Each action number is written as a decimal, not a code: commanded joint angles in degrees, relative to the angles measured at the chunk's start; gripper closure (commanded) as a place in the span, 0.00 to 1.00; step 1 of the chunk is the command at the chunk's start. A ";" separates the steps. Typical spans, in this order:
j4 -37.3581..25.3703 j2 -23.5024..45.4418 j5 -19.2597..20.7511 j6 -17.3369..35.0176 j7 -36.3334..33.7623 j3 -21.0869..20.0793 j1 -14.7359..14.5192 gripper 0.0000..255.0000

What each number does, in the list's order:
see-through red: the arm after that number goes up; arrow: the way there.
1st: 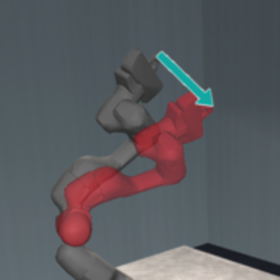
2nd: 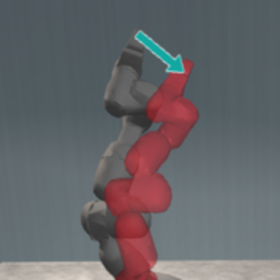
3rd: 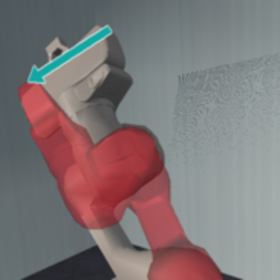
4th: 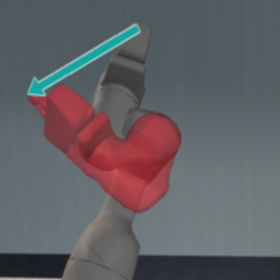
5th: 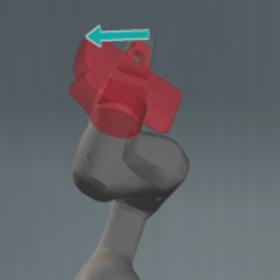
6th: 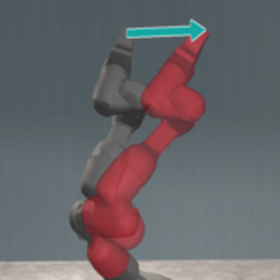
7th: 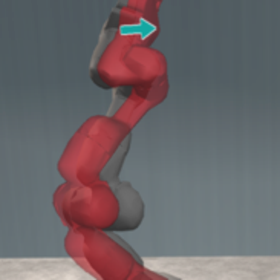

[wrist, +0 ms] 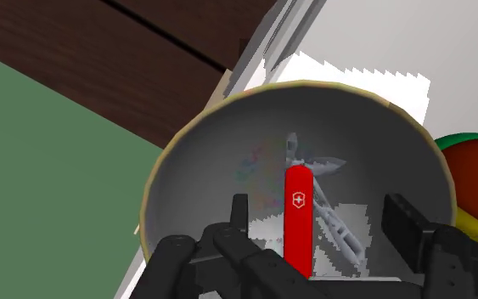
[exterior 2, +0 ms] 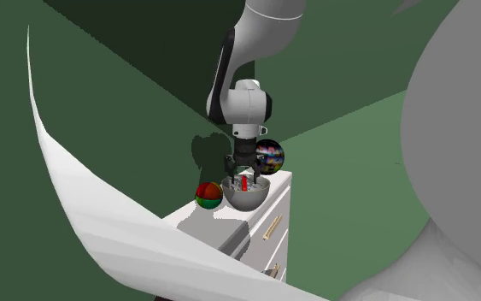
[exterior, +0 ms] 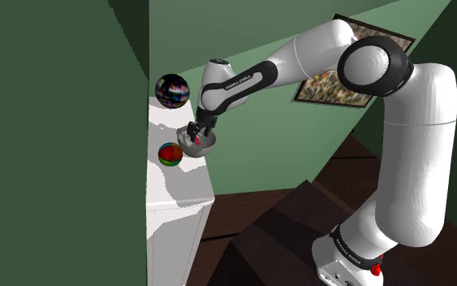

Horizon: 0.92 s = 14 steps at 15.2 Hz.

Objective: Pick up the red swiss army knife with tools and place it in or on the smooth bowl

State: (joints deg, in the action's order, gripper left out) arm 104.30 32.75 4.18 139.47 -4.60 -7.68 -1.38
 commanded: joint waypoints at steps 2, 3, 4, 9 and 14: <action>0.01 0.01 0.00 0.00 0.00 0.00 0.00 0.00; 0.00 0.01 0.00 -0.01 0.00 0.00 0.00 0.00; -0.01 0.02 0.00 0.00 0.01 0.01 0.01 0.00; 0.08 -5.12 -0.82 -5.04 0.53 -0.56 0.56 0.00; 0.08 -5.13 -0.82 -5.04 0.53 -0.56 0.56 0.00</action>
State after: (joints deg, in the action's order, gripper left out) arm 104.38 27.63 3.36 134.44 -4.08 -8.24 -0.81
